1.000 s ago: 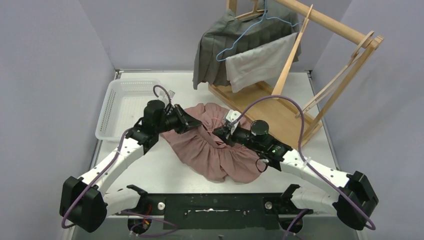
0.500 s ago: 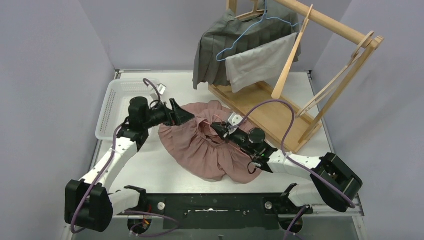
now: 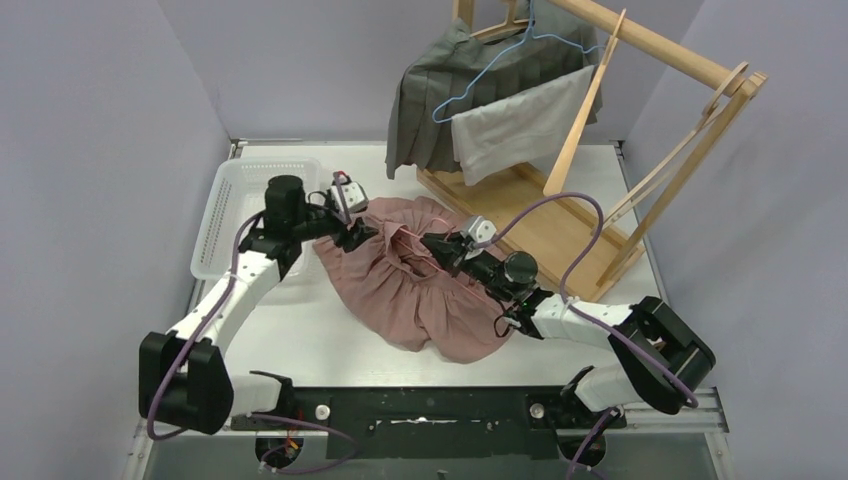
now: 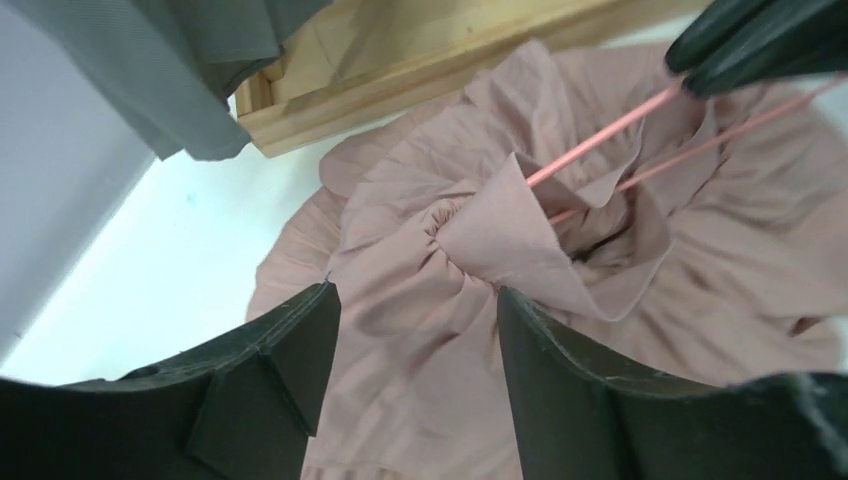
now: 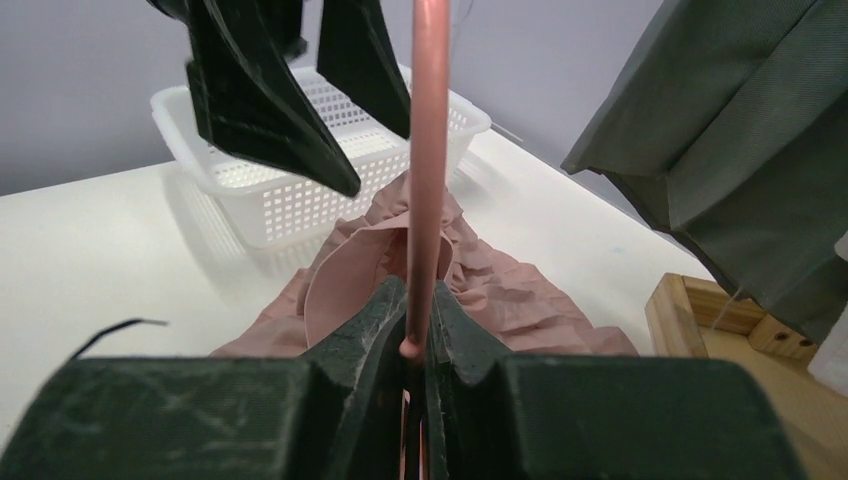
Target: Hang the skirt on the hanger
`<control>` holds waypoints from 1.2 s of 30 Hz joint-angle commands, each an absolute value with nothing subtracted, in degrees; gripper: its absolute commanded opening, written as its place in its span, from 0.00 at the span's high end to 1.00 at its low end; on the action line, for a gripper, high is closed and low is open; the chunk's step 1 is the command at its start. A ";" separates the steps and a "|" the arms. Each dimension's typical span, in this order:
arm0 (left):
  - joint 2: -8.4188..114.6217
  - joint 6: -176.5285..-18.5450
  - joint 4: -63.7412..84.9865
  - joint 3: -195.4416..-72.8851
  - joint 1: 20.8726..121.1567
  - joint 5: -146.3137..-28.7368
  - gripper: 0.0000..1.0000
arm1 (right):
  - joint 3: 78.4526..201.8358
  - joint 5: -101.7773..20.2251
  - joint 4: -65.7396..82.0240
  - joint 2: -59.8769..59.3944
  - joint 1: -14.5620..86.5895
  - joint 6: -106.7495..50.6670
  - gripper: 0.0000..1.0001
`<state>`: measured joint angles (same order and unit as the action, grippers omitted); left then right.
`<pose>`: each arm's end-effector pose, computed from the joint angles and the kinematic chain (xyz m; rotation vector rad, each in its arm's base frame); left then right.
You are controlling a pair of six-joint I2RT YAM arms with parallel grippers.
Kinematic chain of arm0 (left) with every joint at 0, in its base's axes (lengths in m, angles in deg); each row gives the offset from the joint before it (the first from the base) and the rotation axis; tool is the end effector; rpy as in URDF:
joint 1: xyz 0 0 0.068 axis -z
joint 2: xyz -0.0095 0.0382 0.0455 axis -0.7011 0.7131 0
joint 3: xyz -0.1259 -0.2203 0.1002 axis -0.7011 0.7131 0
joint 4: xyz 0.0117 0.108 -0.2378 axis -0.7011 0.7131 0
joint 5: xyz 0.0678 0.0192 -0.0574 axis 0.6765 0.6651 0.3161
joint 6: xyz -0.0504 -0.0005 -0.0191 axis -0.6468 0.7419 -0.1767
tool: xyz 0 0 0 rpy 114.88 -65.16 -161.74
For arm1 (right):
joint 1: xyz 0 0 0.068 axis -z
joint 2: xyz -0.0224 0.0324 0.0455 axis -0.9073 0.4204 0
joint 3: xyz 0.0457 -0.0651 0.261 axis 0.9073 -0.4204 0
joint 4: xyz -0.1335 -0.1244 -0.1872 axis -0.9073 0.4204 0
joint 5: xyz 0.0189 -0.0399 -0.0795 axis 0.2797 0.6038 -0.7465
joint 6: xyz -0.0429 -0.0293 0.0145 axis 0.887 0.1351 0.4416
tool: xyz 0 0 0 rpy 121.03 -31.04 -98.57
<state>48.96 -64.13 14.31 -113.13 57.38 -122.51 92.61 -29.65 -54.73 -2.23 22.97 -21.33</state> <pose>0.2663 -0.0858 0.2986 1.0128 1.5964 -0.6249 0.1972 0.1940 0.2413 -0.7700 1.2123 0.8358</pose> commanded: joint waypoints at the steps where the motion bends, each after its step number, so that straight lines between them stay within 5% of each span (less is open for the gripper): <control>1: 53.80 -38.63 24.91 -117.93 62.19 -120.27 0.43 | 96.04 -25.81 -60.91 -4.73 23.82 -22.77 1.00; 7: 56.72 -36.39 20.24 -118.68 66.65 -118.56 0.47 | 96.83 -22.26 -58.27 -5.67 24.53 -22.83 1.00; 15: 57.41 -36.63 27.40 -118.88 71.33 -122.35 0.77 | 96.99 -19.97 -58.21 -6.90 24.78 -23.47 1.00; 31: 56.19 -48.93 24.41 -119.78 74.31 -135.99 0.72 | 98.60 -14.92 -60.24 -6.38 25.32 -27.73 1.00; 32: 56.14 -49.18 24.07 -119.74 74.57 -136.07 0.74 | 98.63 -14.71 -60.12 -6.35 25.32 -27.84 1.00; 34: 56.17 -47.83 24.96 -119.74 74.75 -135.19 0.99 | 98.70 -14.96 -59.72 -6.54 25.33 -28.51 1.00; 36: 55.66 -45.63 26.08 -119.28 74.55 -131.66 1.00 | 98.68 -17.30 -56.91 -7.62 25.48 -29.95 0.91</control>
